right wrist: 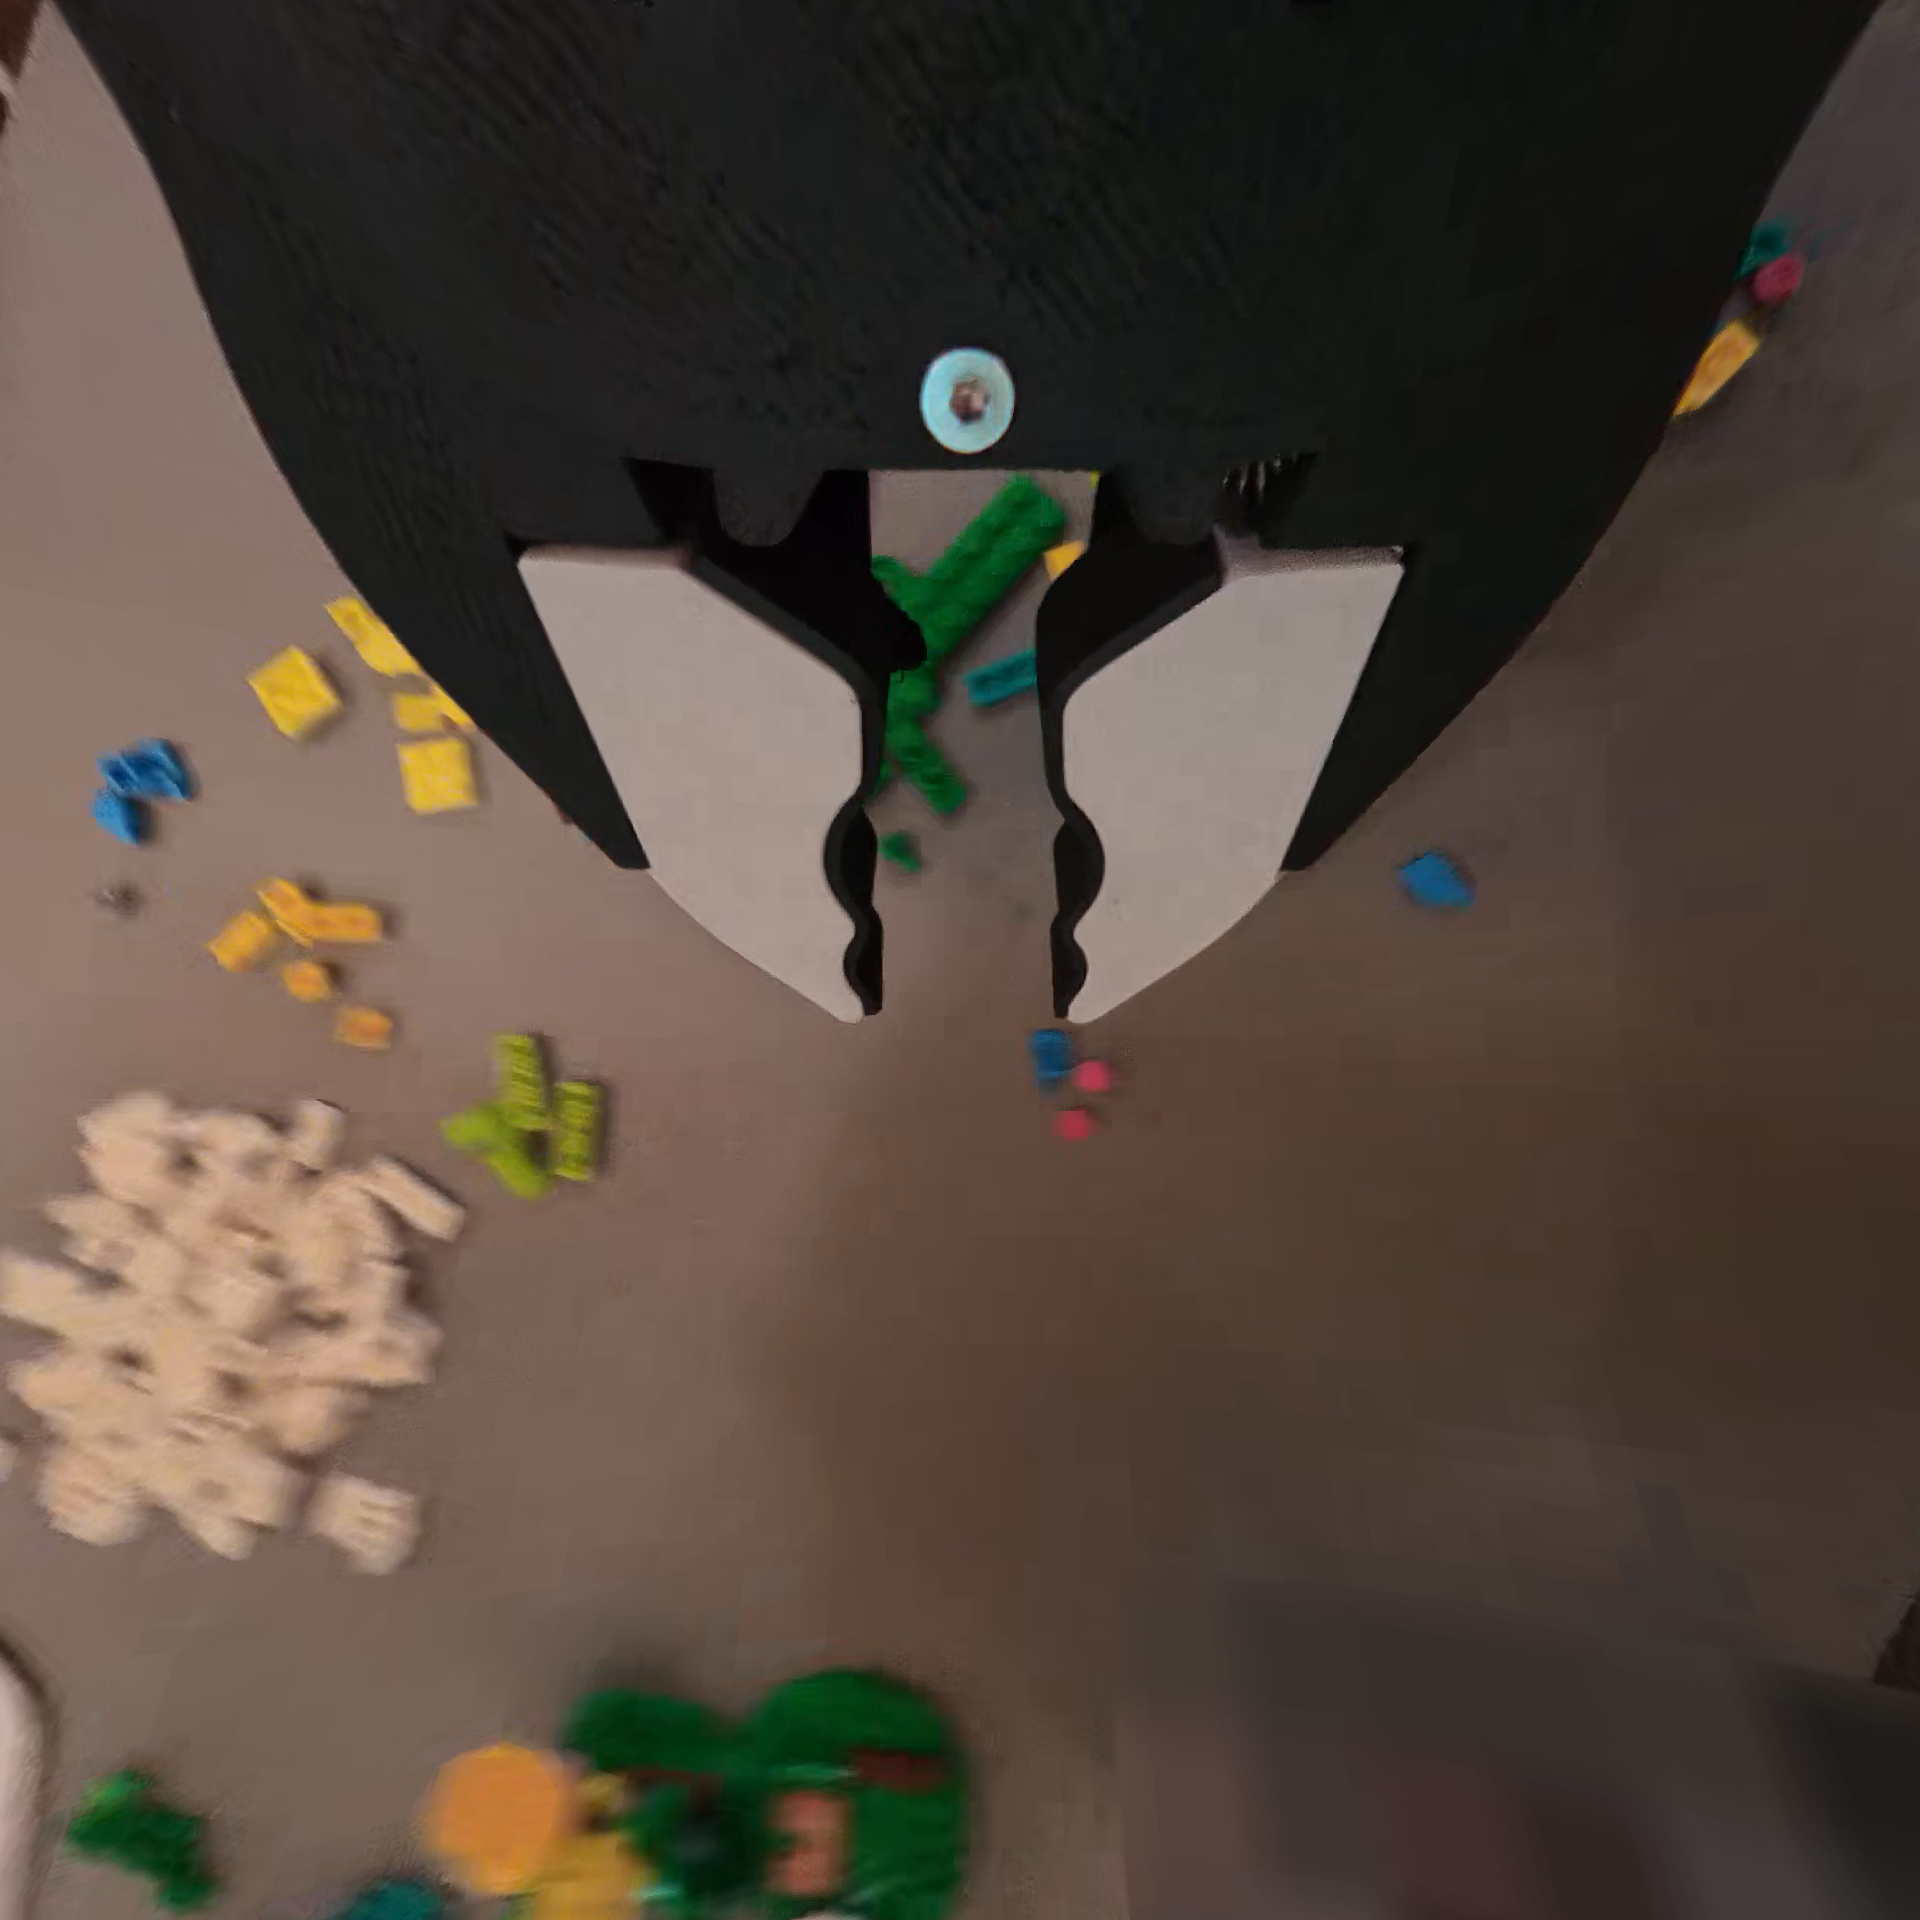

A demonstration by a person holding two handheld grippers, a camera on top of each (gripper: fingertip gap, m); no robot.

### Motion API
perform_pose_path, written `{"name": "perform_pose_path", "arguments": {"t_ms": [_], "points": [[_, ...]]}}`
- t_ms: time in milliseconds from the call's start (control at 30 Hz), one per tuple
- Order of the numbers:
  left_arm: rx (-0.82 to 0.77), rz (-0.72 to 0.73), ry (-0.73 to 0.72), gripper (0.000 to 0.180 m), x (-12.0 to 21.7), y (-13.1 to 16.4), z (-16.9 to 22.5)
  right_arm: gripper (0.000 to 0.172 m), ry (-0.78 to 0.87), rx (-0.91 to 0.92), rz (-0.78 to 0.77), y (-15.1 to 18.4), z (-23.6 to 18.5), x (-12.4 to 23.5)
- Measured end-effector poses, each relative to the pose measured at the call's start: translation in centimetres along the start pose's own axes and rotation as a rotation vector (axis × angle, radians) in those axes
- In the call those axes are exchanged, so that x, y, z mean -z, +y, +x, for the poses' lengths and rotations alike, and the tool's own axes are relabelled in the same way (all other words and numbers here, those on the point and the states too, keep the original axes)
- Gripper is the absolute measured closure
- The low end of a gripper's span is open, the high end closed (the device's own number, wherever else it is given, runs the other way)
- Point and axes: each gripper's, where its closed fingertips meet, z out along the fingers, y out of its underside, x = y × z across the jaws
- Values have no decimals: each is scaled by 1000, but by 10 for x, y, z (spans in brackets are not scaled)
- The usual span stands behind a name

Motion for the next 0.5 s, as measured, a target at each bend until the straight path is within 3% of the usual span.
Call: {"name": "perform_pose_path", "arguments": {"t_ms": [100,200,500], "points": [[11,-3,9,180,-1,0,1,143,42,78,-82,5,-26,-19],[8,-4,16,180,-1,1,3,149,80,36,-126,13,-23,-34],[-2,-9,29,180,-1,1,6,159,-37,8,-146,16,-15,-52]]}}
